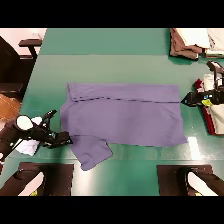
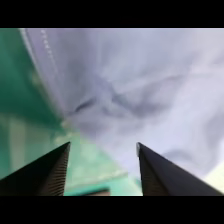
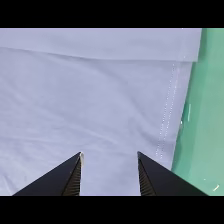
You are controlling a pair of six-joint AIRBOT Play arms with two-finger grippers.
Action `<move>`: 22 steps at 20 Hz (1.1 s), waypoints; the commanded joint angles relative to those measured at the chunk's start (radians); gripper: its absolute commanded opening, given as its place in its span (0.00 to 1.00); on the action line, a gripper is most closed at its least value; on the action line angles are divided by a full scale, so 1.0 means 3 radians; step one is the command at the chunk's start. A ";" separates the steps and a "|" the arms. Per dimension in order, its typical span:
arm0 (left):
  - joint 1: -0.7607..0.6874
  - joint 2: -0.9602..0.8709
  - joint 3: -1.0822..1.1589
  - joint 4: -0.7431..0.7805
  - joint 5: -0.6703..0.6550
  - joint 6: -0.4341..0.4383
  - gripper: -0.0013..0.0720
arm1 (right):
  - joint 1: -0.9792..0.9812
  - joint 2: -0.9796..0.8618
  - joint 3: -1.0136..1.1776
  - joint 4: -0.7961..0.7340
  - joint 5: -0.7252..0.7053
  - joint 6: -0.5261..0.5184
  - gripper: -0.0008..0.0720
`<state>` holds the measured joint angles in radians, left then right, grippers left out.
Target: Fold the shirts.
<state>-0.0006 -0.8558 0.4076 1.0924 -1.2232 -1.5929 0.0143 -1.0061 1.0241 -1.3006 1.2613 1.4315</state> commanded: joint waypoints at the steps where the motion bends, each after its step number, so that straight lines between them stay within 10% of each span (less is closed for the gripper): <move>1: -0.0003 0.0020 -0.0228 -0.0299 0.0385 0.0060 0.70 | 0.0017 0.0085 -0.0011 0.0003 -0.0019 0.0003 0.57; 4: -0.0003 0.0020 -0.0251 -0.0540 0.0432 0.0264 0.66 | 0.0015 0.0168 -0.0011 0.0000 -0.0014 0.0005 0.57; 6: -0.0003 0.0020 -0.0224 -0.0698 0.0367 0.0474 0.06 | -0.0052 0.0231 -0.0013 -0.0001 0.0043 0.0006 0.57; 12: -0.0003 0.0020 0.0226 -0.0615 0.0084 0.0607 0.05 | -0.0985 0.0195 -0.0415 -0.0041 0.0813 0.0000 0.58; 15: -0.0003 0.0020 0.0404 -0.0593 0.0028 0.0655 0.05 | -0.1578 0.0286 -0.1087 -0.0029 0.0793 0.0000 0.77; 22: -0.0003 0.0020 0.0422 -0.0594 0.0053 0.0662 0.05 | -0.1469 -0.0043 -0.1877 0.0607 0.0275 -0.0003 0.64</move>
<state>-0.0013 -0.8505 0.5278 0.9138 -1.2041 -1.3987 -0.4591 -0.9783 0.5301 -1.2095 1.4197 1.4315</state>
